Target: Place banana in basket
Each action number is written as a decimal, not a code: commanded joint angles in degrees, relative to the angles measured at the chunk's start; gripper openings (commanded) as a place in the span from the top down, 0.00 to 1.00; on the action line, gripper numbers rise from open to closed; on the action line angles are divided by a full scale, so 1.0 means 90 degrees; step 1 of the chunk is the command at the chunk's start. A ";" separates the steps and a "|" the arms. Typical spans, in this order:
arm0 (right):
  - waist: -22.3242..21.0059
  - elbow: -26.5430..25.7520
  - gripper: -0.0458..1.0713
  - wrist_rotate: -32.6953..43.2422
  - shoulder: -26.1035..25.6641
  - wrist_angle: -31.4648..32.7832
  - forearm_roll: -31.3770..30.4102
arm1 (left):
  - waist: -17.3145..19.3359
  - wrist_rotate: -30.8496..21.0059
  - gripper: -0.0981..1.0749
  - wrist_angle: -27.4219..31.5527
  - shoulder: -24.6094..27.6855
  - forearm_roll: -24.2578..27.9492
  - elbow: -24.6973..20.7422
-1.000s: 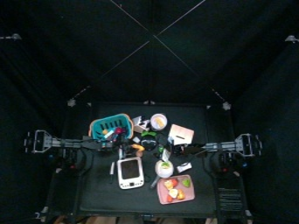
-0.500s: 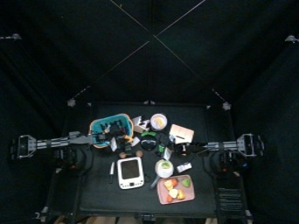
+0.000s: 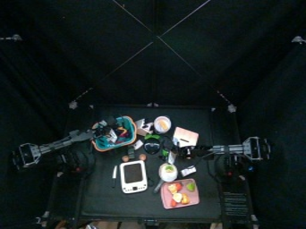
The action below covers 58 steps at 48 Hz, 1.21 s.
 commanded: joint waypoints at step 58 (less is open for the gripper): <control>-0.0049 -0.0078 0.03 -0.0020 0.0049 -0.0039 -0.0020 | -0.0127 0.0010 0.11 -0.0078 0.0381 0.0029 0.0010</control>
